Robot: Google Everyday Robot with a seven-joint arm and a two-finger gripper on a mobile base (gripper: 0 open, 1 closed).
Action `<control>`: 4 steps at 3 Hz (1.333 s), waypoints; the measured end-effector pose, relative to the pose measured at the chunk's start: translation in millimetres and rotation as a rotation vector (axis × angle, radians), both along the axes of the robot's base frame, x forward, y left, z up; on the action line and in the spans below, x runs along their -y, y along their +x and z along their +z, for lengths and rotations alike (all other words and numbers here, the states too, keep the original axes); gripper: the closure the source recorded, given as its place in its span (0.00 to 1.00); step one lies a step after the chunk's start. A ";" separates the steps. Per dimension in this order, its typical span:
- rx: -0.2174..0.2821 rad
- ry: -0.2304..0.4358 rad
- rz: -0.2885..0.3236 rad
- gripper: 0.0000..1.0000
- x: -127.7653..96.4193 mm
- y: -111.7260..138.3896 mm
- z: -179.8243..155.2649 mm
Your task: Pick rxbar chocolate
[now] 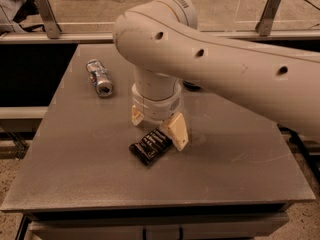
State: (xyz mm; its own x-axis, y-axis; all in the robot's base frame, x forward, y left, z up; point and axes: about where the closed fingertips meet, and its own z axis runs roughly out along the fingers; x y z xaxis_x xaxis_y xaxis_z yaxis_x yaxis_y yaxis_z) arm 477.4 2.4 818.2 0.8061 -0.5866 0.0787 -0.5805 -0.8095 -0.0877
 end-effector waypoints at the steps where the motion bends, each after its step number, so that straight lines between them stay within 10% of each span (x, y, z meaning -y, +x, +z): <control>1: -0.001 -0.001 0.001 0.64 0.0 0.0 6.7; 2: -0.001 0.000 0.001 0.88 0.1 0.1 13.7; 4: -0.055 0.181 -0.042 1.00 24.8 9.1 50.6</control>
Offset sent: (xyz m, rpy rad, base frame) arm 0.0037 0.0004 -0.0095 0.0525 0.0945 0.0344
